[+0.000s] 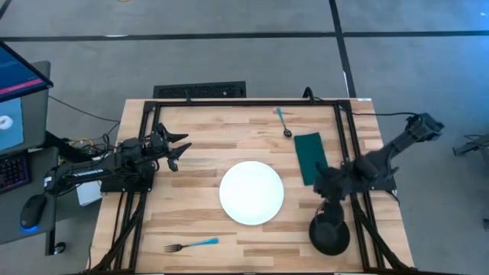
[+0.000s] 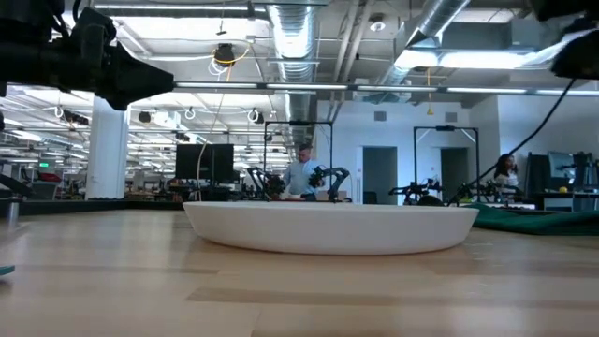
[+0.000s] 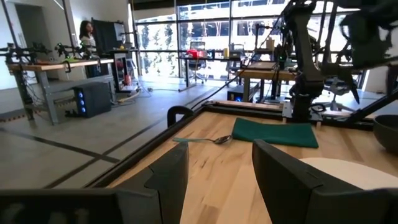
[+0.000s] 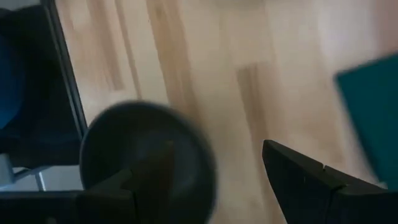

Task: Set table place
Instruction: Put the black bowl on the white plate

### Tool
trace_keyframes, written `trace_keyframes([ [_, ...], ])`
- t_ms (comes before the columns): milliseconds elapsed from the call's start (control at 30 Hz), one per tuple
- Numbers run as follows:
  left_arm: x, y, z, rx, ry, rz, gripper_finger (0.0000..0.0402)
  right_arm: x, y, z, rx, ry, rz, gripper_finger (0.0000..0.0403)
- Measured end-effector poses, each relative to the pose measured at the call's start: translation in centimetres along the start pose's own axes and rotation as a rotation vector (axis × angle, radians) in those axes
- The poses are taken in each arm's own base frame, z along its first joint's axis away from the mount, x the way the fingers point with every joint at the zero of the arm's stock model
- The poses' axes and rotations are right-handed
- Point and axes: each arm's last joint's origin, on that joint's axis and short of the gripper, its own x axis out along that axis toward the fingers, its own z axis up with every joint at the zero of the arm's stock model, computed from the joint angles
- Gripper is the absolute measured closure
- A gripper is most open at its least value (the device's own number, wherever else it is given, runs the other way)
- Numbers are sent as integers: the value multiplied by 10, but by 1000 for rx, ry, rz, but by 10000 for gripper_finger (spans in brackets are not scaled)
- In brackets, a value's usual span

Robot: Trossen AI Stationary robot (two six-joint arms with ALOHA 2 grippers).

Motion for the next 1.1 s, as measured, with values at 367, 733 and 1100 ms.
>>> trace_keyframes([
  [367,0,0,-4,-1,46,1,234,41,31,-24,49,81,-181,132],
  [733,0,0,-4,-5,45,2,234,76,36,-26,82,136,-336,132],
  [1100,0,0,-4,-5,43,2,234,103,38,-25,87,173,-405,132],
])
